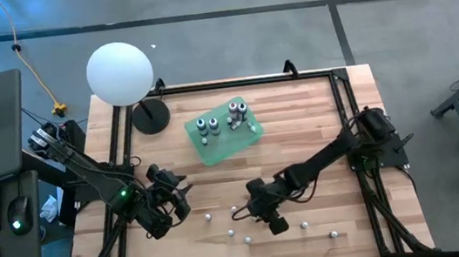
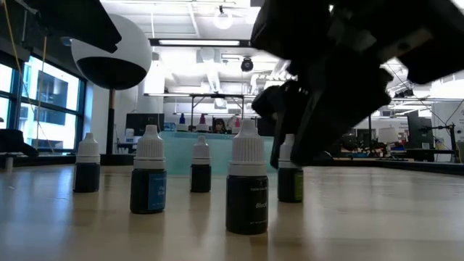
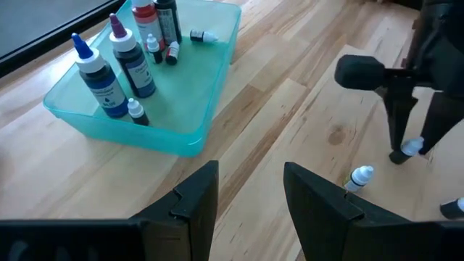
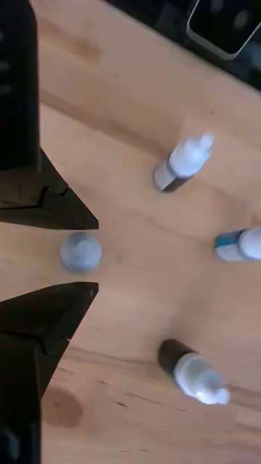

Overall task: Pick & Place food coloring
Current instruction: Put the bottom small light green bottle into the blue bin, then put the small dark brown bottle into the blue bin

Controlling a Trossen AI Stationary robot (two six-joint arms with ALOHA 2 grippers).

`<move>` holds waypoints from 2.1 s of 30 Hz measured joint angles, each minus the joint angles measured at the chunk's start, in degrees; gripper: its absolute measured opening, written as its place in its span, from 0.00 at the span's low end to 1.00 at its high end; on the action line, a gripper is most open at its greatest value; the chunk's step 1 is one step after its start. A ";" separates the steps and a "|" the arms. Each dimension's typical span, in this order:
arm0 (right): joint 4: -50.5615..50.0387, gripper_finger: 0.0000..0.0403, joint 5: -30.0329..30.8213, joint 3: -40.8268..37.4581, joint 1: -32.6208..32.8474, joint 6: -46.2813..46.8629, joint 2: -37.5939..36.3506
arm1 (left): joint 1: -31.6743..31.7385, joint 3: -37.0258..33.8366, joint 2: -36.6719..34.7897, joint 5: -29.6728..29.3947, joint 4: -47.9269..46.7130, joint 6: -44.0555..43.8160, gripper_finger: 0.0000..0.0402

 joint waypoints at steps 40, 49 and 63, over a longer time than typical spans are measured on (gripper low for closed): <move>5.04 0.23 5.14 -0.02 -40.80 -11.94 0.34 | 0.00 0.02 0.00 -5.02 -1.70 0.15 0.38; 4.72 0.32 4.32 0.00 -40.65 -11.79 -2.58 | 0.00 0.02 0.00 -5.12 -2.40 0.11 0.38; -27.88 0.34 -4.63 0.04 -16.05 -10.47 -27.86 | 0.00 0.00 0.00 -5.02 -1.97 -0.07 0.38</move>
